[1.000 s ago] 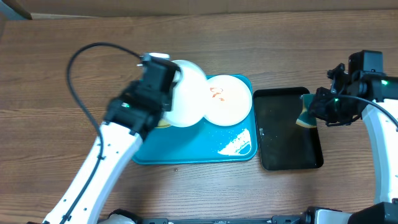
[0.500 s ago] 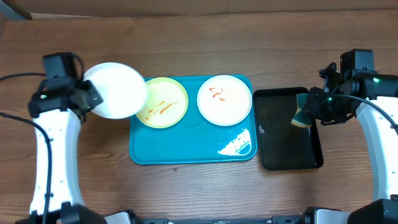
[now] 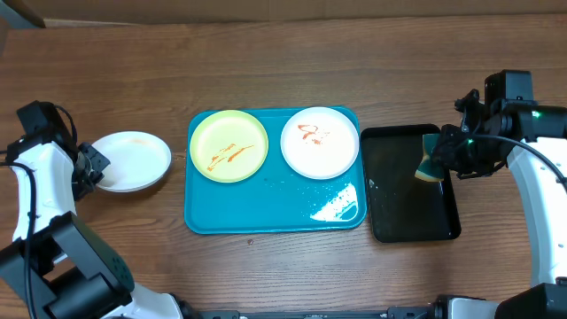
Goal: Clean dirty plates on tray and stack at the side
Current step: 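Set the white plate down on the table left of the tray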
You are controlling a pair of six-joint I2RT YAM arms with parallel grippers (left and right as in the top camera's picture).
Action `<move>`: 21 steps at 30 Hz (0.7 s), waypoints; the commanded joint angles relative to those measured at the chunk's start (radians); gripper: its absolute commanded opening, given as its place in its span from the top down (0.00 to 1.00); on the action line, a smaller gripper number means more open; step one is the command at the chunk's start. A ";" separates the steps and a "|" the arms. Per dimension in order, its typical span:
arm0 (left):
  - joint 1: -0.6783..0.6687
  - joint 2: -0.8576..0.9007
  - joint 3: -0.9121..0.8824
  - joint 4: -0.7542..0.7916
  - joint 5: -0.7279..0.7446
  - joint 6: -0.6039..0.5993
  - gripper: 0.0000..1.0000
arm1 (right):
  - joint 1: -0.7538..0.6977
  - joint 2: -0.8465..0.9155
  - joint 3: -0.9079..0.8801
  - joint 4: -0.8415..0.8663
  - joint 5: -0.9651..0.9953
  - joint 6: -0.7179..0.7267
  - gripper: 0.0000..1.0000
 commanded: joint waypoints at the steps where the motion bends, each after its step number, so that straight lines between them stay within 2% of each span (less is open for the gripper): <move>1: 0.008 0.018 0.006 0.011 -0.004 -0.021 0.96 | 0.003 -0.003 0.001 -0.002 -0.012 -0.008 0.96; 3: 0.008 0.018 0.006 0.013 -0.024 -0.015 0.95 | 0.003 -0.003 0.001 -0.003 -0.012 -0.008 0.96; 5: 0.008 0.018 0.006 0.015 -0.026 0.006 0.89 | 0.003 -0.003 0.001 -0.004 -0.012 -0.008 0.96; 8: 0.008 0.018 0.007 0.015 -0.007 0.005 0.66 | 0.003 -0.003 0.001 -0.005 -0.012 -0.008 0.96; 9: 0.008 0.018 0.008 0.014 0.047 0.006 0.57 | 0.003 -0.003 0.001 -0.007 -0.012 -0.008 0.96; 13: -0.012 0.017 0.013 0.020 0.306 0.040 0.58 | 0.003 -0.003 0.001 -0.009 -0.012 -0.008 0.96; 17: -0.092 0.018 0.013 0.053 0.536 0.177 0.54 | 0.003 -0.003 0.001 -0.013 -0.012 -0.008 0.96; 21: -0.222 0.018 0.013 0.056 0.575 0.350 0.52 | 0.003 -0.003 0.001 -0.019 -0.012 -0.007 0.96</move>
